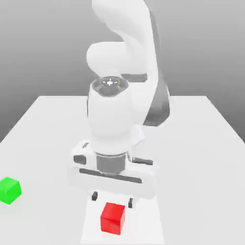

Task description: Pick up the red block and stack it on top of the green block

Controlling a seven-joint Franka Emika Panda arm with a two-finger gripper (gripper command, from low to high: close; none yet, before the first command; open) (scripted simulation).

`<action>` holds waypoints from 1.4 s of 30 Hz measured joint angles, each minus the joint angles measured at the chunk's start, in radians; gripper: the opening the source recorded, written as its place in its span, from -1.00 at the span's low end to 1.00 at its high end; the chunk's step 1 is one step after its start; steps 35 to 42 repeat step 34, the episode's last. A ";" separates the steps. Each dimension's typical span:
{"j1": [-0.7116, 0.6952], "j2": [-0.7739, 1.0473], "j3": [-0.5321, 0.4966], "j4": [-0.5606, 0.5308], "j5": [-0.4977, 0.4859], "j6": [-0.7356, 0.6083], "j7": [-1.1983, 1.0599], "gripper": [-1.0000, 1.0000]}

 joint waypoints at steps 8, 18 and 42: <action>0.002 0.070 -0.004 0.010 -0.007 0.059 0.005 -1.00; -0.104 -0.138 -0.087 0.002 0.028 -0.143 -0.021 -1.00; -0.431 0.000 -0.281 0.077 0.199 -0.092 -0.148 1.00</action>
